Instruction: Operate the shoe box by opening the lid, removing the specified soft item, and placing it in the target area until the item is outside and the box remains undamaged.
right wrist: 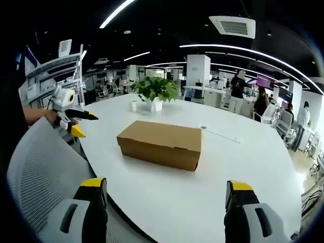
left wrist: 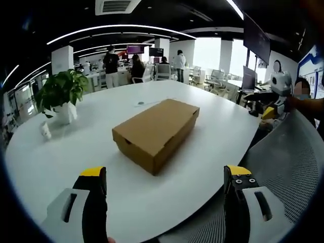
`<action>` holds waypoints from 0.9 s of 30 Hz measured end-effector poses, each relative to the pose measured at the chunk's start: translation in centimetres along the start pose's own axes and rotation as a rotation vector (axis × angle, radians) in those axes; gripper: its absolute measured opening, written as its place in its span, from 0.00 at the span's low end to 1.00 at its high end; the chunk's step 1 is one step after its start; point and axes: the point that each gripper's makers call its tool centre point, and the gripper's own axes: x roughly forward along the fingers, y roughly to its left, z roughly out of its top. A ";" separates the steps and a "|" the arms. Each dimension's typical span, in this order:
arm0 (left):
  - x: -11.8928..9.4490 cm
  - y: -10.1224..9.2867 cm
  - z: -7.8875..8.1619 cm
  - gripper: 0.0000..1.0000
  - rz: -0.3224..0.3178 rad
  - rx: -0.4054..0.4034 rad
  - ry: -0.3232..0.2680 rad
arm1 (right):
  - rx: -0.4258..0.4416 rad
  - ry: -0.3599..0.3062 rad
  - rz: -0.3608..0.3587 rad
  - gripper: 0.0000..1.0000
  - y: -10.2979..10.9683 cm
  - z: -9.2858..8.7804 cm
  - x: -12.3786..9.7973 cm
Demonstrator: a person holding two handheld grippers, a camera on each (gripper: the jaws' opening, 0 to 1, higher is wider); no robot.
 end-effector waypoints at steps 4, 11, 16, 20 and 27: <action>0.5 0.3 0.1 1.00 -0.005 0.002 0.003 | -0.016 -0.002 0.005 0.98 -0.6 0.5 0.5; 1.6 0.7 0.5 1.00 -0.006 0.006 -0.001 | -0.037 -0.003 0.020 0.97 -1.2 0.9 1.4; 2.1 0.8 0.5 1.00 -0.006 0.007 -0.005 | -0.050 0.001 0.030 0.97 -1.5 1.0 2.0; 2.6 1.0 0.3 1.00 -0.003 0.015 0.001 | -0.065 0.004 0.033 0.96 -1.8 1.2 2.5; 3.4 1.4 0.2 1.00 0.001 0.003 0.000 | -0.080 0.006 0.034 0.95 -2.6 1.4 3.3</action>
